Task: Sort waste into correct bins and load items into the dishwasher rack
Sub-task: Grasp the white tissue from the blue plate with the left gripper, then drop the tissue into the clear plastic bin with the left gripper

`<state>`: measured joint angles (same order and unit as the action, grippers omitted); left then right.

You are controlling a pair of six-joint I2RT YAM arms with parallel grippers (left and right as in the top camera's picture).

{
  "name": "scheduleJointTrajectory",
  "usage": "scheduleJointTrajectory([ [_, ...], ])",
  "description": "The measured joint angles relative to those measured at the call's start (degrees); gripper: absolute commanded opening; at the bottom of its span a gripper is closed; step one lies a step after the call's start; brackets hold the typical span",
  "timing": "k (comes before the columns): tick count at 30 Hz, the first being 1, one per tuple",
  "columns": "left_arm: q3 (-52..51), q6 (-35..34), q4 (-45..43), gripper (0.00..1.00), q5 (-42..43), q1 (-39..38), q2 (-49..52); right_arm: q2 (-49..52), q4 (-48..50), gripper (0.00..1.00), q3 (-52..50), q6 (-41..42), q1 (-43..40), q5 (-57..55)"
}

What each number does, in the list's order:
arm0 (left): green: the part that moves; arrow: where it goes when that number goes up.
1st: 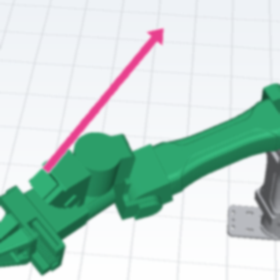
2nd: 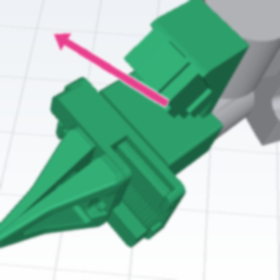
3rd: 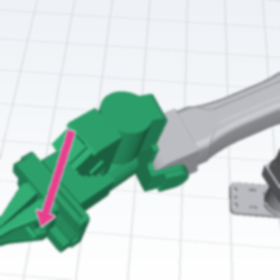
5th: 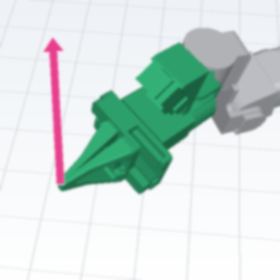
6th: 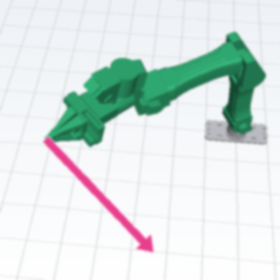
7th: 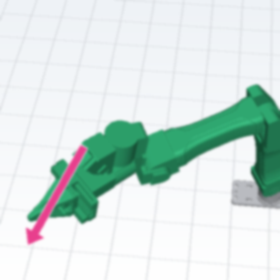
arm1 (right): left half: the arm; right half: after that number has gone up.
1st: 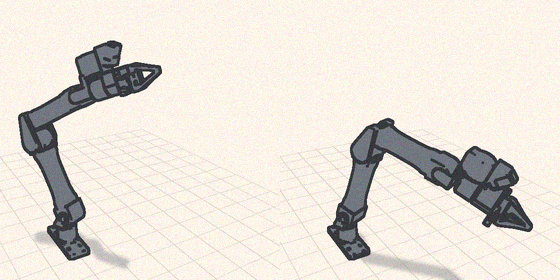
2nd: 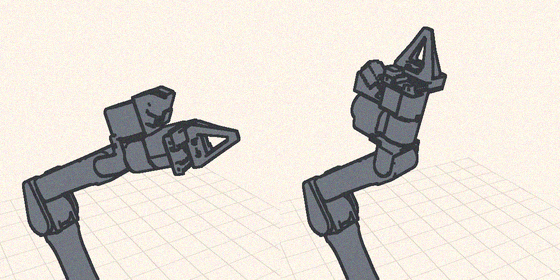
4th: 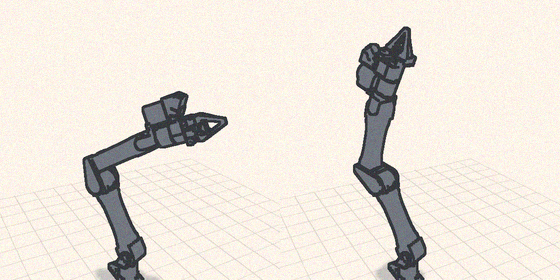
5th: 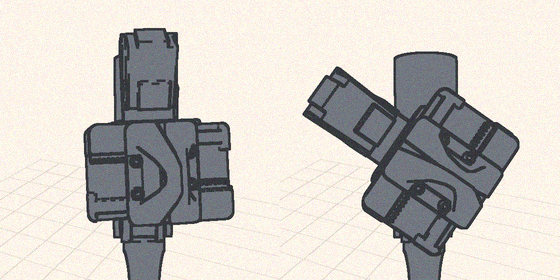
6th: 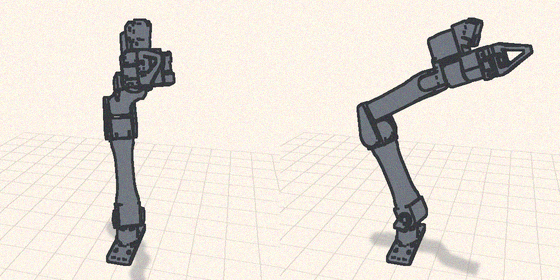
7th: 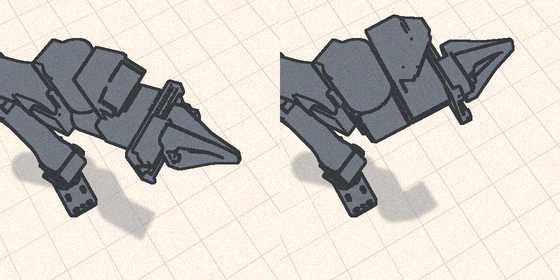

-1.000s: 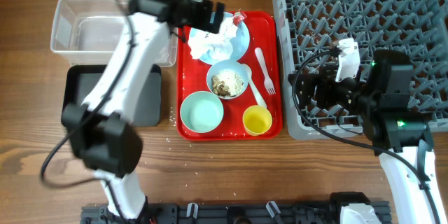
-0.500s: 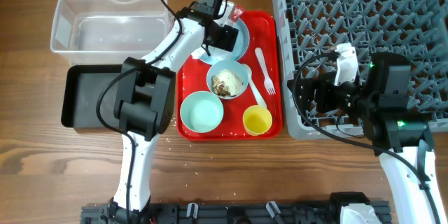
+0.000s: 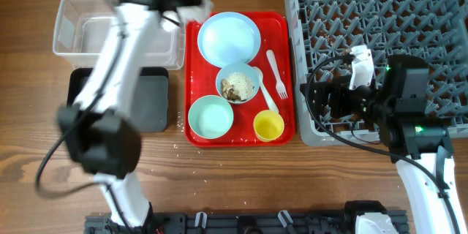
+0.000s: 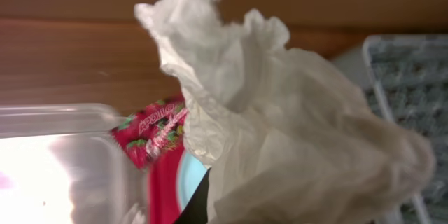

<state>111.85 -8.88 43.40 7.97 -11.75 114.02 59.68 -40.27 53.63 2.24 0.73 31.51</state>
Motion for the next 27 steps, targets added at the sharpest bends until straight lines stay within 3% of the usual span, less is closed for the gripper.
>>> scheduleJointTrajectory([
  [3, 1.11, -1.38, 5.92, 0.04, -2.14, 8.07, -5.68, 0.02, 0.00, 1.00, 0.00, 0.00, 0.00, -0.02],
  [6, 0.72, -1.81, 7.02, 0.04, -4.04, 13.64, -2.45, 0.02, 0.00, 1.00, 0.00, 0.00, 0.00, -0.02],
  [7, 0.09, -1.95, 7.04, 0.09, -4.74, 15.15, -0.17, 0.02, 0.00, 1.00, 0.00, 0.00, 0.00, -0.02],
  [8, -0.22, -1.97, 7.52, 0.34, -4.83, 16.13, 2.23, 0.02, -0.02, 1.00, 0.00, 0.00, 0.00, -0.02],
  [10, -0.81, -1.97, 7.61, 1.00, -5.18, 17.16, 6.40, 0.02, 0.00, 1.00, 0.00, 0.00, 0.00, -0.02],
  [15, -1.29, -2.34, 4.76, 1.00, -5.14, 17.40, 9.66, 0.02, 0.00, 1.00, 0.00, 0.00, 0.00, -0.02],
  [20, 2.12, -3.34, 4.46, 0.88, -3.91, 11.96, 6.58, 0.02, 0.00, 1.00, 0.00, 0.00, 0.00, -0.02],
  [23, 3.23, -12.07, 4.57, 0.94, -3.63, 2.23, 5.11, 0.02, 0.00, 1.00, 0.00, 0.00, 0.00, -0.02],
  [27, 3.10, -31.47, 5.22, 0.80, -10.60, -7.08, 6.36, 0.02, 0.00, 1.00, 0.00, 0.00, 0.00, -0.02],
])
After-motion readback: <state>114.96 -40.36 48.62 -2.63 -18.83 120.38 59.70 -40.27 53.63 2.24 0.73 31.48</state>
